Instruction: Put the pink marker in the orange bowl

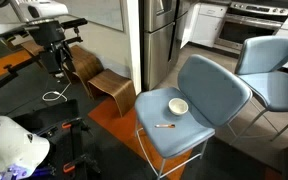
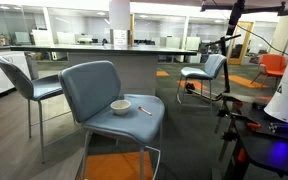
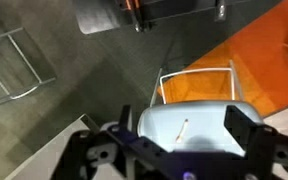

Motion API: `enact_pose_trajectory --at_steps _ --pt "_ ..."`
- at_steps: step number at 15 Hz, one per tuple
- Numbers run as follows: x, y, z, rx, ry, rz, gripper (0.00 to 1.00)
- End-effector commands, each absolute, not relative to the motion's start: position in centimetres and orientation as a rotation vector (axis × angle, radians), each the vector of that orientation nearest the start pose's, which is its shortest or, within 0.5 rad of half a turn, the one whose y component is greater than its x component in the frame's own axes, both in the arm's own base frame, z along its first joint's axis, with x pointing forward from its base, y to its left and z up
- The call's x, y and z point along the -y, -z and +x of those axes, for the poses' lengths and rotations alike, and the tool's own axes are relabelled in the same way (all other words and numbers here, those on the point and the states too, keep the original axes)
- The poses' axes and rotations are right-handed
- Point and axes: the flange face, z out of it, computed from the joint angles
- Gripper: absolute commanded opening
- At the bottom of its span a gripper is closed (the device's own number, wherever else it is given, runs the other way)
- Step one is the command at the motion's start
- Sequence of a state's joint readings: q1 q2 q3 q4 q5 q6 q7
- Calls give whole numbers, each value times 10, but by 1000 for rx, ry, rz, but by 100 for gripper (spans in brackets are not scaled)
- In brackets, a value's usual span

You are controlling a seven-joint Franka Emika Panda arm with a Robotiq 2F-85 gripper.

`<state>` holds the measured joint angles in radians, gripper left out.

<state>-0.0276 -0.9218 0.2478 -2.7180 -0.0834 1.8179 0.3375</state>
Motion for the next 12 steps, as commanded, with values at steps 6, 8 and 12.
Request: enact_pose_trajectory --at_steps 6,8,12 --pt "-56 -474 279 -327 116 -3393 100" --pt "-56 -474 279 -327 116 -3393 100" --pt "-49 -475 291 -344 80 -3366 100"
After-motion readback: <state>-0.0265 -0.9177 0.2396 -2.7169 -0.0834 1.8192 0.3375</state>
